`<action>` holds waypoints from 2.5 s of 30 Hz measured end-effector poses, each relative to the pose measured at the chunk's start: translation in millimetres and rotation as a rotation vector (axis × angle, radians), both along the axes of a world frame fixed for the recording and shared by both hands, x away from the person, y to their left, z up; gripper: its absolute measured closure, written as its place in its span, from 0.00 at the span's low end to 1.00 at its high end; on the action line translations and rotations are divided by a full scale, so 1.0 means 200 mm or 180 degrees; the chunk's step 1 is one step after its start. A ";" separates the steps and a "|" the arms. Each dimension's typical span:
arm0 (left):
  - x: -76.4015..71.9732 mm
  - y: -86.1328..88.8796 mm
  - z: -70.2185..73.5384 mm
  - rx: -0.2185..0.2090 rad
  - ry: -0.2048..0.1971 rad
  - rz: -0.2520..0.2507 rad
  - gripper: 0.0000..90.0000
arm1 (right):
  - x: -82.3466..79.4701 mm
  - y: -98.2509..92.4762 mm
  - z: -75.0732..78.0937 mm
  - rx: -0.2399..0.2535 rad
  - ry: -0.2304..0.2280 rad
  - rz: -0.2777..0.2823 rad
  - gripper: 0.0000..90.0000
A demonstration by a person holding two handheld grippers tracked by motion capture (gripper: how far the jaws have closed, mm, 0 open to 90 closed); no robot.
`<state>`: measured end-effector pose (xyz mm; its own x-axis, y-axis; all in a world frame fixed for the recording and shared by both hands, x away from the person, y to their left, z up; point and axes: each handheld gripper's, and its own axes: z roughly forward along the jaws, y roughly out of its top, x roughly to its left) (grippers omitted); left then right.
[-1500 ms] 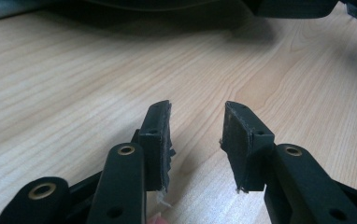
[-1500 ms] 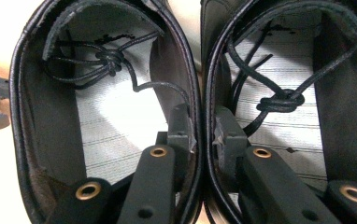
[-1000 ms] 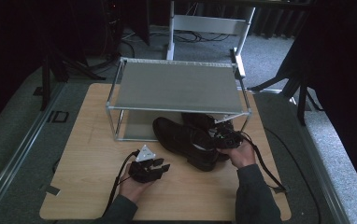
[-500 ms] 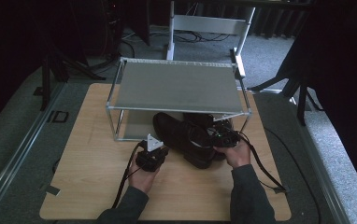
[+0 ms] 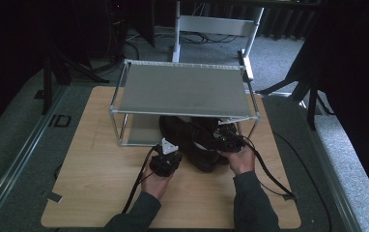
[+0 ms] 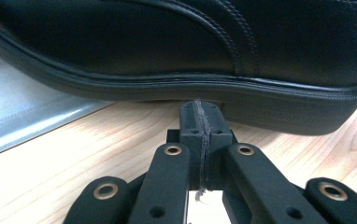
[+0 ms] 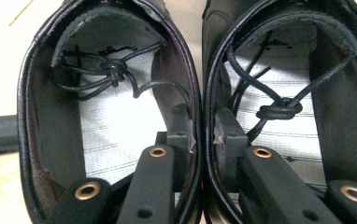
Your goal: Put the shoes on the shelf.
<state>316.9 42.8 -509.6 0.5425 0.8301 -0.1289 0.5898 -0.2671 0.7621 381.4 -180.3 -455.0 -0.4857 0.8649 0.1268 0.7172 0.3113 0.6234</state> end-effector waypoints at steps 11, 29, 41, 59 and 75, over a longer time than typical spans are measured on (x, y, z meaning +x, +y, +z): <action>0.10 -0.04 -0.04 0.0051 0.0074 0.0069 1.00 | -0.02 0.08 -0.01 -0.0157 -0.0176 -0.0092 0.88; 0.32 -0.13 -0.07 0.0375 -0.0219 0.0310 1.00 | 0.05 0.12 -0.07 -0.0094 -0.0405 -0.0563 0.88; 0.44 -0.15 -0.10 0.0518 -0.0467 0.0576 1.00 | 0.09 0.18 -0.16 0.0168 -0.0616 -0.1015 0.88; 0.57 -0.14 -0.16 0.0687 -0.0461 0.0361 1.00 | 0.12 0.25 -0.22 0.0073 -0.1161 -0.1131 0.71; 0.58 -0.09 -0.22 0.0616 -0.0208 0.0225 0.85 | -0.10 0.09 -0.05 0.0423 -0.1559 -0.0579 0.46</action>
